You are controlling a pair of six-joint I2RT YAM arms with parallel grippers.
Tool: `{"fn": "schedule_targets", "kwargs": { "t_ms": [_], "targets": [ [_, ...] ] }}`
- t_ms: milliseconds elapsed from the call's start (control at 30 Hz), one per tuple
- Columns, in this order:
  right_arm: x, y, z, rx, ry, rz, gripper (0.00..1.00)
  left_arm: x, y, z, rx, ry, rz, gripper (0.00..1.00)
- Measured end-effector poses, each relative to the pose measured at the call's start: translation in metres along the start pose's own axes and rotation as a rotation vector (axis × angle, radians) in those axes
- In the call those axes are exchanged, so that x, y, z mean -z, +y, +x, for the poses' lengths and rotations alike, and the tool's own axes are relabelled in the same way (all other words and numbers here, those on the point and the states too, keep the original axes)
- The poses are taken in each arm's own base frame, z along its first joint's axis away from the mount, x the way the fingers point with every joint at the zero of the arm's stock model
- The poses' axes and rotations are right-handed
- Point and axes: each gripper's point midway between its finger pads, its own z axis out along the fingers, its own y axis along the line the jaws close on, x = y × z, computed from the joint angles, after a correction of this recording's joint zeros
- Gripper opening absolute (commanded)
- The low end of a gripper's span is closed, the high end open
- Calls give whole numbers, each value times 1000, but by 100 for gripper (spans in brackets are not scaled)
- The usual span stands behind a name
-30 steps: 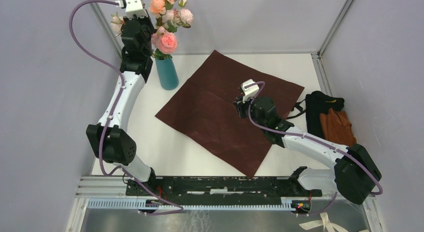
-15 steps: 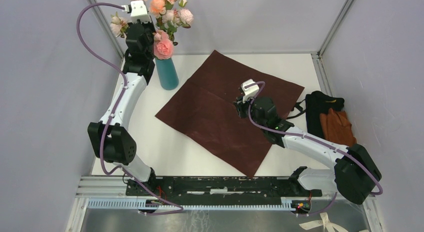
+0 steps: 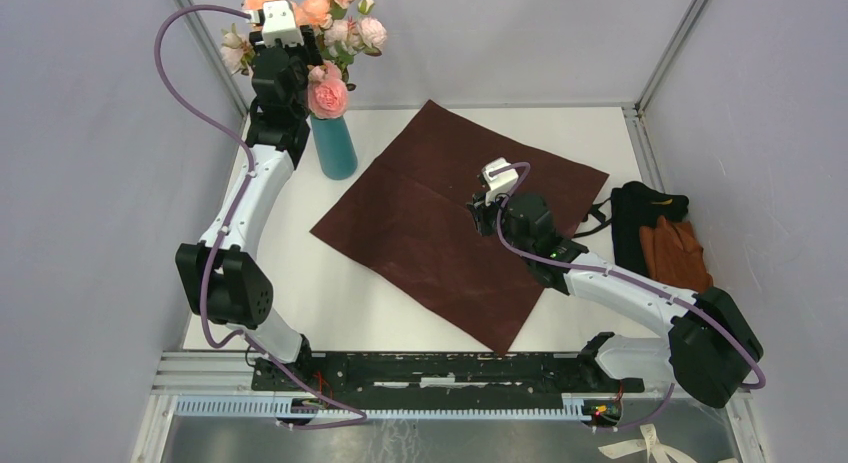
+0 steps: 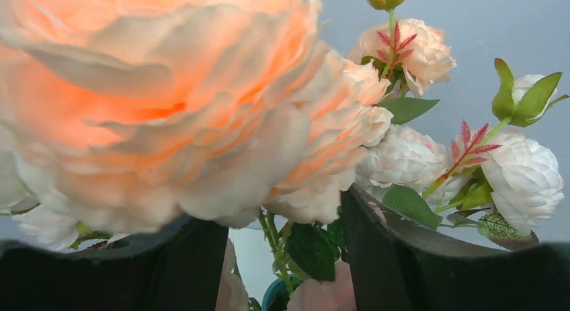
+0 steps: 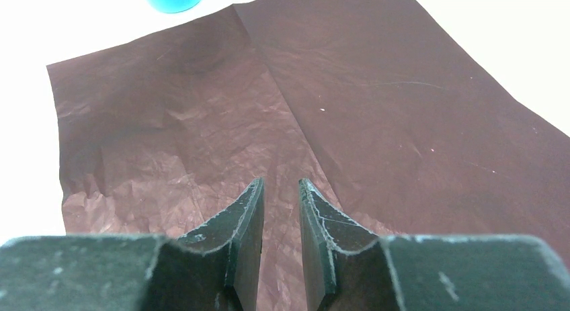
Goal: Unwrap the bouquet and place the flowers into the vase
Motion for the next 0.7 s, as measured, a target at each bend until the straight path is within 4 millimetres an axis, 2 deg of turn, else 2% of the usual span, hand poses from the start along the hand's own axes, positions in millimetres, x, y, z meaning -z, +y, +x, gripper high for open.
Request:
{"fn": "schedule_targets", "kwargs": {
  "t_ms": [100,133,567,633,700],
  "targets": [
    [0,0,0,0,0,0,31,0,0,0,-2,0,1,97],
    [0,0,0,0,0,0,31,0,0,0,-4,0,1,99],
    [0,1,0,0,0,-6,31,1,-2,0,-6,4,12,99],
    [0,1,0,0,0,-6,31,1,-3,0,-7,7,18,96],
    [0,1,0,0,0,-6,31,2,-2,-1,-9,14,18,85]
  ]
}}
